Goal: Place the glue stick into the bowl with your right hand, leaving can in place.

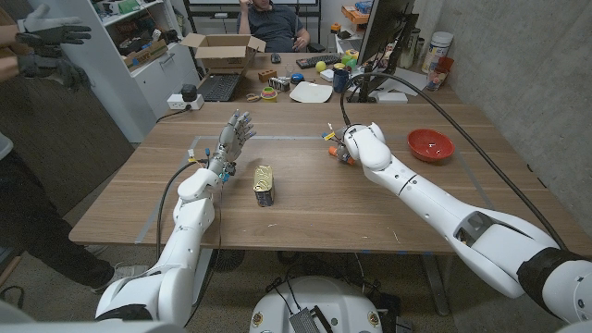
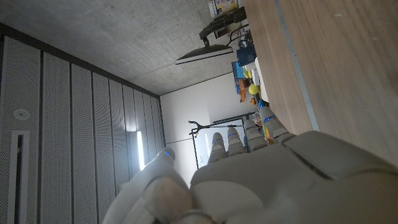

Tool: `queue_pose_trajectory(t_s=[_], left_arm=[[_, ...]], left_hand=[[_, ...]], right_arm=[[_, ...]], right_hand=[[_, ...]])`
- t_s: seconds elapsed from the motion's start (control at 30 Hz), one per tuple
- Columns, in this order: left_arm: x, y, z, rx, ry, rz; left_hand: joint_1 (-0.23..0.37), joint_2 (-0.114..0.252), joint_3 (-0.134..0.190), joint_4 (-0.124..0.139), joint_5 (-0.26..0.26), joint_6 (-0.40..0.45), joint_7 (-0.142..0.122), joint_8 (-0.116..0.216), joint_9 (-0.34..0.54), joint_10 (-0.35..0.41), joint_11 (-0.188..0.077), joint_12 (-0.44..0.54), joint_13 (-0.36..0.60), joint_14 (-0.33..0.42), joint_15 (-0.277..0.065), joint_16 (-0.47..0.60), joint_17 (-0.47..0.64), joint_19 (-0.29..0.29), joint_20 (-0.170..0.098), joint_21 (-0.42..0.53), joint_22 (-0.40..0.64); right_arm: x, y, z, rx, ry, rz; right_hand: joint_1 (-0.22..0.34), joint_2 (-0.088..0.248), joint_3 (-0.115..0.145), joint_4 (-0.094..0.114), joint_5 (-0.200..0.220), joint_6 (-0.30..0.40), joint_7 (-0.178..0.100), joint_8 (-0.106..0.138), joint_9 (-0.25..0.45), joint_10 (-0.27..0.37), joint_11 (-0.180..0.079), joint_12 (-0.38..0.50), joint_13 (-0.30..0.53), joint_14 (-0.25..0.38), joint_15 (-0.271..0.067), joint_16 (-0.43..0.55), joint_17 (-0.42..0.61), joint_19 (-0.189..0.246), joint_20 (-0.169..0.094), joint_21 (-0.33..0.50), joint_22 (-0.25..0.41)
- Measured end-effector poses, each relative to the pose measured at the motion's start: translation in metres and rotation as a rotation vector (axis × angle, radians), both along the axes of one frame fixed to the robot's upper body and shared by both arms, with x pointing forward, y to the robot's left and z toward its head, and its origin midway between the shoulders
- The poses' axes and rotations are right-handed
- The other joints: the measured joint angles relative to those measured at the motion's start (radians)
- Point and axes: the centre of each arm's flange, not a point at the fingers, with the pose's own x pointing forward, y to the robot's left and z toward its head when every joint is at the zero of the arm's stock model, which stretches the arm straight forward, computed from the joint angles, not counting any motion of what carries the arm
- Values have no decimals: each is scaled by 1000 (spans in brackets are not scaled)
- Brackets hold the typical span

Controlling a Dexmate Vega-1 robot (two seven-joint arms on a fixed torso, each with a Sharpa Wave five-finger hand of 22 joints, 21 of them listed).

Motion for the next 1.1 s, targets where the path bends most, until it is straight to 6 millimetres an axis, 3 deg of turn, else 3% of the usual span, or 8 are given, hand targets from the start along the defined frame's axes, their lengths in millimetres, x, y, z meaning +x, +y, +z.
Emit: queue_pose_trajectory(t_s=[0.1,0.17,0.37,0.53,0.7,1.1], left_arm=[[1,2,0,-3,0,1],[1,2,0,-3,0,1],[3,5,0,-5,3,3],[3,7,-1,-3,7,6],[4,7,-2,-1,8,8],[2,6,0,5,6,7]], left_hand=[[-1,-1,-2,2,0,0,0,0,0,-2,2,0,0,0,0,0,0,-4,4,0,0],[-1,-1,-2,2,0,0,0,0,0,-6,5,0,0,0,0,0,0,-6,6,0,0],[-1,-1,-3,3,0,0,0,0,0,-6,5,0,0,0,0,0,0,-6,6,0,0],[-6,-6,-7,6,0,0,0,0,0,-6,5,0,0,0,0,-4,0,-6,6,0,0],[-6,-6,-10,3,4,0,0,0,0,-6,5,0,0,0,0,-4,0,-6,6,0,0],[-6,-6,-14,8,4,0,0,0,0,-6,5,0,0,0,0,-4,0,-6,6,0,0]], right_arm=[[2,0,0,-1,-2,-6],[3,1,0,-1,-2,-9],[6,1,-1,2,-2,-14],[9,2,-3,12,-8,-6],[9,3,-3,26,-21,8],[5,-1,-1,81,-37,41]], right_hand=[[61,-10,-33,6,-9,10,-1,-5,22,22,-6,27,34,56,-27,69,80,14,-2,84,87],[88,-18,-53,10,-12,14,-4,-8,36,28,-12,43,55,79,-29,101,123,22,-8,132,138],[115,-24,-77,18,-12,60,2,-2,59,75,-19,86,92,119,-24,140,186,29,-8,188,210],[128,-11,-89,26,-14,119,4,15,70,103,-3,122,115,132,-22,140,207,29,-8,186,225],[137,-1,-95,40,-12,181,13,34,85,124,18,146,133,155,-24,140,221,51,-15,183,199],[132,4,-94,40,-17,215,43,44,99,152,46,180,134,167,-25,140,231,74,-24,175,155]])
